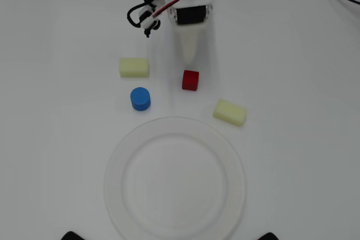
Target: Grasp a red block and put it in the dish.
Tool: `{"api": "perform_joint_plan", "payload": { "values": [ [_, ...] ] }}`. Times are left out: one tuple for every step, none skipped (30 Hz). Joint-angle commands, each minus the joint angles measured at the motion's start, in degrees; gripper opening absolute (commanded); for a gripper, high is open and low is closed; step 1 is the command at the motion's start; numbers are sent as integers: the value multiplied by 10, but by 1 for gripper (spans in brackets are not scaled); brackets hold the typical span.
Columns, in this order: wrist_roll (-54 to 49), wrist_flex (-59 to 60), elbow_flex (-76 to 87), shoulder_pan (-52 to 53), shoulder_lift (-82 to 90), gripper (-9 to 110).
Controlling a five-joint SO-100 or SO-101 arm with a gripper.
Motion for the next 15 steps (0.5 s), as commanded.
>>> {"api": "perform_joint_plan", "payload": {
  "values": [
    [17,-27,-38,-21,-25,34],
    [21,-38,-40,-26,-36,35],
    [26,-47,-44,-32,-49,35],
    [32,-54,-47,-37,-63,35],
    [38,-60,-50,-40,-77,35],
    [44,-69,-52,-43,-91,35],
    [48,-77,-53,-44,-106,35],
    [52,-85,-54,-46,-120,35],
    [55,-93,-54,-46,-134,35],
    [57,-102,-54,-46,-146,35],
    [59,-109,-54,-44,-157,35],
    [60,-117,-54,-43,-169,35],
    [60,-126,-54,-41,-179,35],
    [60,-134,-54,-40,-190,35],
    [59,-142,-54,-40,-200,35]
  ]
}}
